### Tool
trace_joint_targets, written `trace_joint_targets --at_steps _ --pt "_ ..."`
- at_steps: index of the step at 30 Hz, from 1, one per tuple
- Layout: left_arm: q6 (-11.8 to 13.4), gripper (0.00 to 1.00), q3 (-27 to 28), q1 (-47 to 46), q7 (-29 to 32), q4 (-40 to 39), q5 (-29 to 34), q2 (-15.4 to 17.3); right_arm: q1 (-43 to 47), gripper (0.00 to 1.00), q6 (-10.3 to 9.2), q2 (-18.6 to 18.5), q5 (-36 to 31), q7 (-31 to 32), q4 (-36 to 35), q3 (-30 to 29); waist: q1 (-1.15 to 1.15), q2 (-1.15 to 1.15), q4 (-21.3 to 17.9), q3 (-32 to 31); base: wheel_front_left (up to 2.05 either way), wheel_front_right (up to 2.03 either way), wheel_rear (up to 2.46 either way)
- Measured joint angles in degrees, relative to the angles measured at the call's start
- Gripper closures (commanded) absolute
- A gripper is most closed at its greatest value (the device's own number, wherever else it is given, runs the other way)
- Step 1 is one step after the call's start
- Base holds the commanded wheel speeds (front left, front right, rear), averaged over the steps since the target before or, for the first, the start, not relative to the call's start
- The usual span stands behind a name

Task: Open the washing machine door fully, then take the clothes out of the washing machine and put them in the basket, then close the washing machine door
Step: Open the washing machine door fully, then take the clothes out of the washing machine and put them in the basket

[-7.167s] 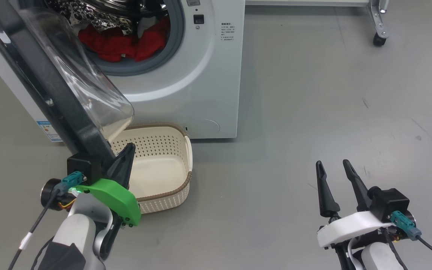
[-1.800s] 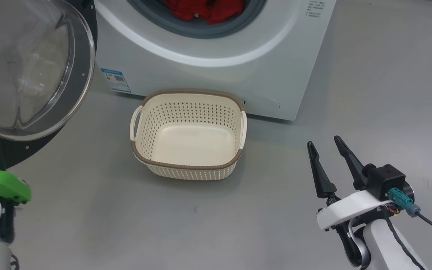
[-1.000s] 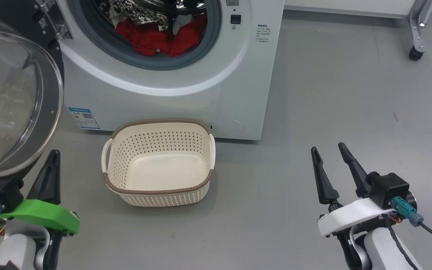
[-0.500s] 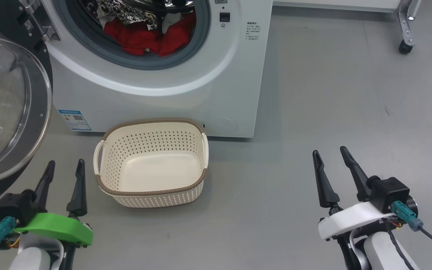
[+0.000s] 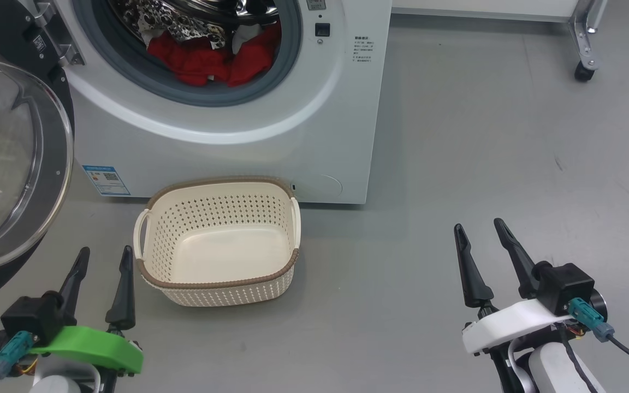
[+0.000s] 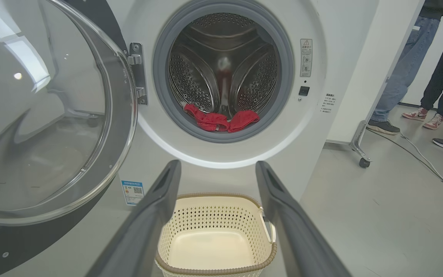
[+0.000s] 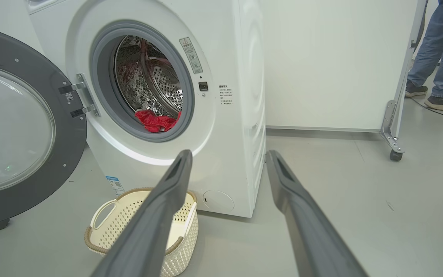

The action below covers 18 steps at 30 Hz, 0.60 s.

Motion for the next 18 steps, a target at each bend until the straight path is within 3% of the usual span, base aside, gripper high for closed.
trace_joint_targets --at_steps 18 --pt "0.01 0.00 0.89 1.22 0.00 -2.32 1.31 -0.41 0.48 0.00 -1.56 0.25 -0.03 -0.21 -0.14 -1.88 0.00 0.00 -0.37 0.66 0.00 0.00 0.00"
